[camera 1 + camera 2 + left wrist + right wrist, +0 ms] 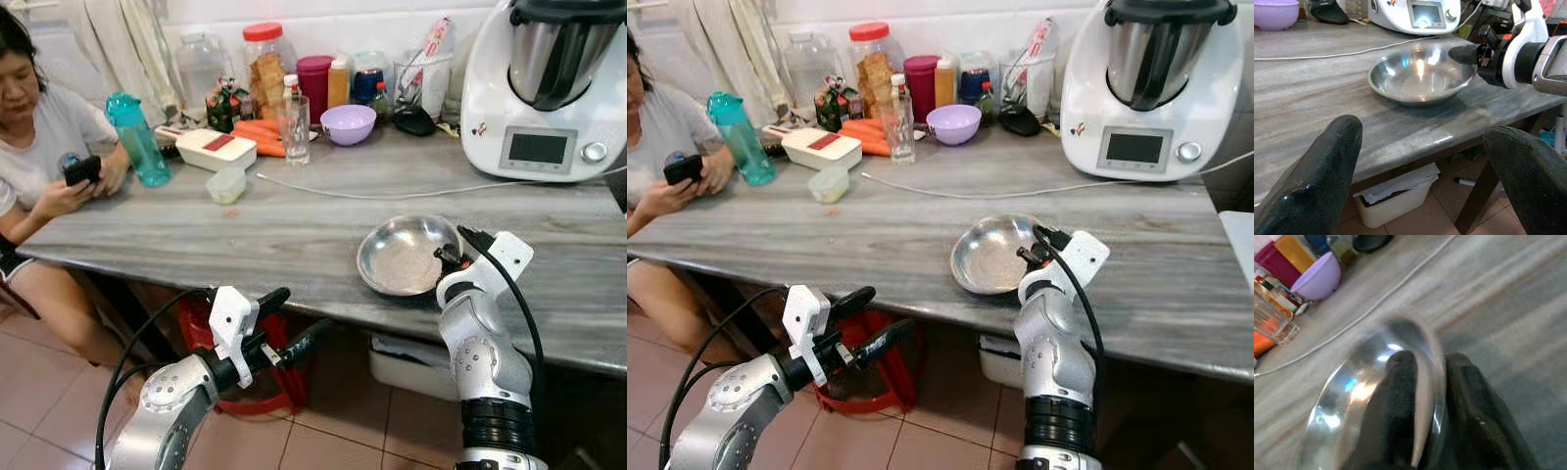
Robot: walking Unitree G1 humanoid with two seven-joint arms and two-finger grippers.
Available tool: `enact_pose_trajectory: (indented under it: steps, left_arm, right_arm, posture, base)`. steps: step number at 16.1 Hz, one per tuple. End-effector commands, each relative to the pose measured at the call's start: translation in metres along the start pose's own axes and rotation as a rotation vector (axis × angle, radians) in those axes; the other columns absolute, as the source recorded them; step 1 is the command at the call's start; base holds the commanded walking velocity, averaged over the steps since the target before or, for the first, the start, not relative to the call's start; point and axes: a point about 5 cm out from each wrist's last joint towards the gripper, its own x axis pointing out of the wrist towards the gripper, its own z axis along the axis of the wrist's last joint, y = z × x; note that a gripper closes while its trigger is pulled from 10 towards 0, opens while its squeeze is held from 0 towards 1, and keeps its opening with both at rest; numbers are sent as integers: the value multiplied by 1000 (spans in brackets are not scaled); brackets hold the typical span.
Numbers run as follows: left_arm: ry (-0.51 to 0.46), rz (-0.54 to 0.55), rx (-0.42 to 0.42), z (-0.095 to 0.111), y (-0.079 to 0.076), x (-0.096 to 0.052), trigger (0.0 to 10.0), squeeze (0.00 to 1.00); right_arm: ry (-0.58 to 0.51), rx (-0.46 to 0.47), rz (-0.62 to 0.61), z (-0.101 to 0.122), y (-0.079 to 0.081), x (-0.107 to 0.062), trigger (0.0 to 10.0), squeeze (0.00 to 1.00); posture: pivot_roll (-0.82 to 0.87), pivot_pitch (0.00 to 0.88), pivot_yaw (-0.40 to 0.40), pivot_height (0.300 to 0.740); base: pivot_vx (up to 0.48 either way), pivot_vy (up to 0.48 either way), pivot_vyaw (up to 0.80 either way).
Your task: Setting the table
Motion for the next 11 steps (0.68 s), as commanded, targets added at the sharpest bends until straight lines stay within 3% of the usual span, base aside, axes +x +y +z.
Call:
enact_pose_trajectory:
  steps: [1,4,6,8,9,11]
  left_arm:
    - [-4,-6,17,5,1,2,10000,0]
    - [-4,-16,14,5,-2,2,10000,0]
    - [-2,-14,14,5,-1,1,10000,0]
    - [-3,-19,15,6,-1,1,10000,0]
    - [-1,-33,8,7,-2,1,10000,0]
    - [-4,-38,4,8,-3,-2,10000,0]
  right_arm:
    - [6,16,18,2,9,1,10000,941]
    - [-3,11,13,0,9,2,10000,933]
    - [-16,24,14,2,11,5,10000,1000]
    - [-33,25,41,6,15,6,10000,1000]
    - [-62,-7,69,11,18,5,10000,1000]
    - [-207,-232,149,26,16,-8,10000,1000]
  posture:
    - [-48,0,103,740]
    - [-45,1,105,740]
    - [-41,2,108,740]
    - [-36,4,109,740]
    - [-36,4,109,740]
    - [-33,5,104,740]
  base:
    - [0,0,0]
    - [0,0,0]
    - [0,0,0]
    - [0,0,0]
    - [0,0,0]
    - [0,0,0]
